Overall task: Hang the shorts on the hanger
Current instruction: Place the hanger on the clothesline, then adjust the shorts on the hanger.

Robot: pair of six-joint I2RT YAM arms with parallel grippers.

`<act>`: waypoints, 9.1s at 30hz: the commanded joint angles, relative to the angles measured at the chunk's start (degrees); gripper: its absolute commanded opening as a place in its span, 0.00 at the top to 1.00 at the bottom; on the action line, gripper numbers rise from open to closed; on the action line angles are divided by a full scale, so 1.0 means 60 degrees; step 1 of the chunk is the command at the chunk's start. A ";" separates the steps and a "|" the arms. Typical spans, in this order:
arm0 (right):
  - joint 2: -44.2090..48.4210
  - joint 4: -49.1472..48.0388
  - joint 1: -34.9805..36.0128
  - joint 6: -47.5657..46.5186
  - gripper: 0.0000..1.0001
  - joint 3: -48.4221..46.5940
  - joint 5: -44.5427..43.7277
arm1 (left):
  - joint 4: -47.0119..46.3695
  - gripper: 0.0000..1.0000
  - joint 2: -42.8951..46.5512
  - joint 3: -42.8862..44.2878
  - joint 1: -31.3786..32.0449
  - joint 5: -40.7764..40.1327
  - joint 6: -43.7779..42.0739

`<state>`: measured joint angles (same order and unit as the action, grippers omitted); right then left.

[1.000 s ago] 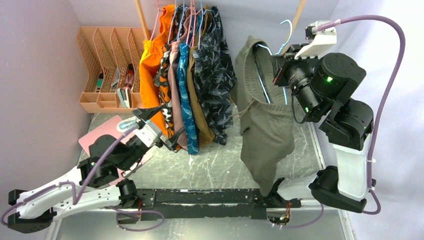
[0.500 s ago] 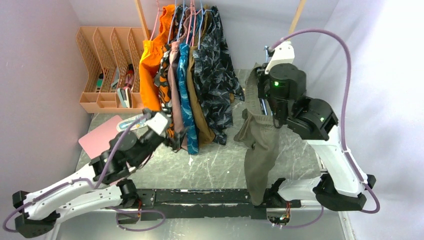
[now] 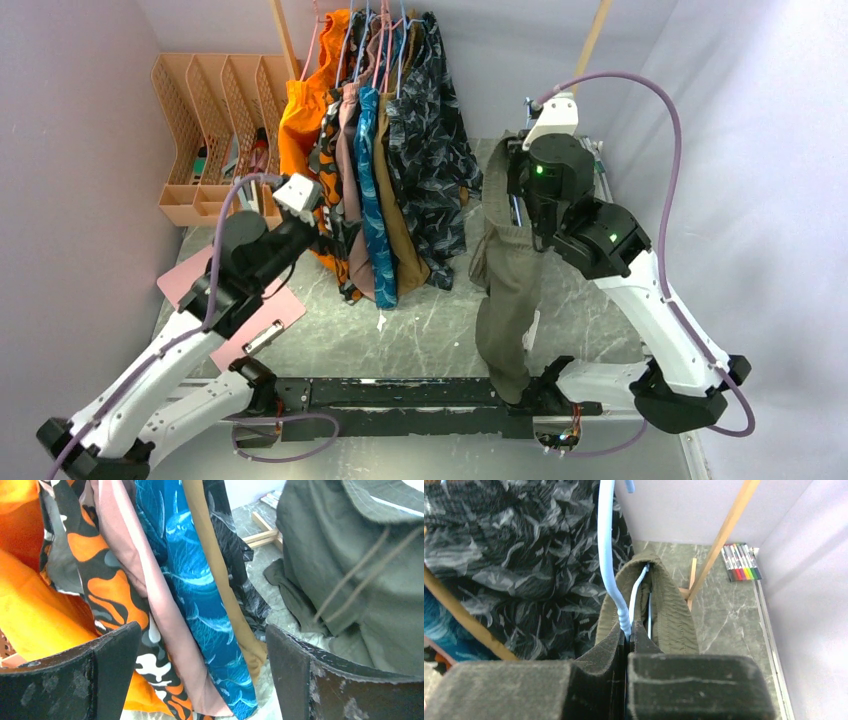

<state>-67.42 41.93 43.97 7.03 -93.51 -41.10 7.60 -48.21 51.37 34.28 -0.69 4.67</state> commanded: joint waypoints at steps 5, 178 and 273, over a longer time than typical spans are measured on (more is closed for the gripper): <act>-0.0373 -0.1791 -0.2230 0.0610 1.00 -0.0296 0.2771 | 0.0006 0.02 0.1955 -0.1463 -0.0070 0.1123 -0.1113; -0.5163 -0.1069 -0.5185 0.1346 0.90 -0.4877 0.5263 | -0.1280 0.02 0.3907 -0.3582 0.0960 -0.1639 -0.1041; -0.2886 -0.7226 -0.7082 0.9322 1.00 0.1152 0.8203 | -0.1392 0.02 0.3043 -0.3628 0.1039 -0.1497 -0.1144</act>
<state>-87.07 1.72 1.83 64.05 -83.11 5.54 1.48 -30.48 29.91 39.99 -10.76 -1.76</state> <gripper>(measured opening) 0.010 0.977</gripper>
